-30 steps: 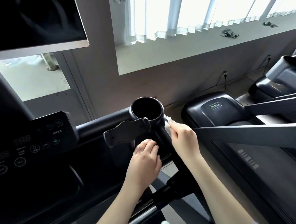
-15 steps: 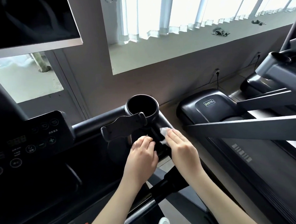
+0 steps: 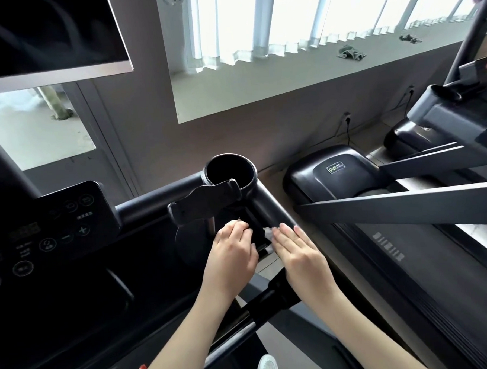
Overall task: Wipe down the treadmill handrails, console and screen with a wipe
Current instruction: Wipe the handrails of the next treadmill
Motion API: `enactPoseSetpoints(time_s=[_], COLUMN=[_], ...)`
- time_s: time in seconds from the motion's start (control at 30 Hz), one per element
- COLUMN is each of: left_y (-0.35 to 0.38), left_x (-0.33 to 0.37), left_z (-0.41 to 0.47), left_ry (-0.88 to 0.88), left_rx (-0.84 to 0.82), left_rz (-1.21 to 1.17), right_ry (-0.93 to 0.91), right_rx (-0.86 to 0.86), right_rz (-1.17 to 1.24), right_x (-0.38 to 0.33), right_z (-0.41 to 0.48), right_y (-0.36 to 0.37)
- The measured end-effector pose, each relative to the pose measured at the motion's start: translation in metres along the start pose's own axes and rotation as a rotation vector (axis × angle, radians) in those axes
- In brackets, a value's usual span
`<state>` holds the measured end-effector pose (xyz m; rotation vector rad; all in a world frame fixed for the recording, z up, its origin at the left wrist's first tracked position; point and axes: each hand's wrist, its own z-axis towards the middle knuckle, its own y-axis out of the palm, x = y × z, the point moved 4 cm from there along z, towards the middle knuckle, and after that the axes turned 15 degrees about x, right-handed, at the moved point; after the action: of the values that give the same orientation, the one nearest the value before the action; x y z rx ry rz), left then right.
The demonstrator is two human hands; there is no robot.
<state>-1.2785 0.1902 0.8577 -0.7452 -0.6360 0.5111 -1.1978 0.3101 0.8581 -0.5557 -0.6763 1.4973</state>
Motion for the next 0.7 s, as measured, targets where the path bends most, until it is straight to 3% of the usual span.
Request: enactPoseSetpoints(time_s=[0.17, 0.37, 0.53, 0.7], left_y=[0.000, 0.001, 0.004, 0.004], left_x=[0.000, -0.001, -0.002, -0.002], left_z=[-0.001, 0.000, -0.001, -0.001], left_ry=[0.013, 0.015, 0.019, 0.022], left_rx=[-0.001, 0.010, 0.028, 0.039], left_rz=[-0.007, -0.012, -0.011, -0.016], right_ry=[0.117, 0.081, 0.257, 0.357], right_rx=[-0.018, -0.034, 0.042, 0.080], right_rz=[-0.016, 0.007, -0.014, 0.025], right_x=[0.003, 0.006, 0.021, 0.021], right_z=[0.022, -0.014, 0.025, -0.004], right_y=[0.012, -0.023, -0.013, -0.039])
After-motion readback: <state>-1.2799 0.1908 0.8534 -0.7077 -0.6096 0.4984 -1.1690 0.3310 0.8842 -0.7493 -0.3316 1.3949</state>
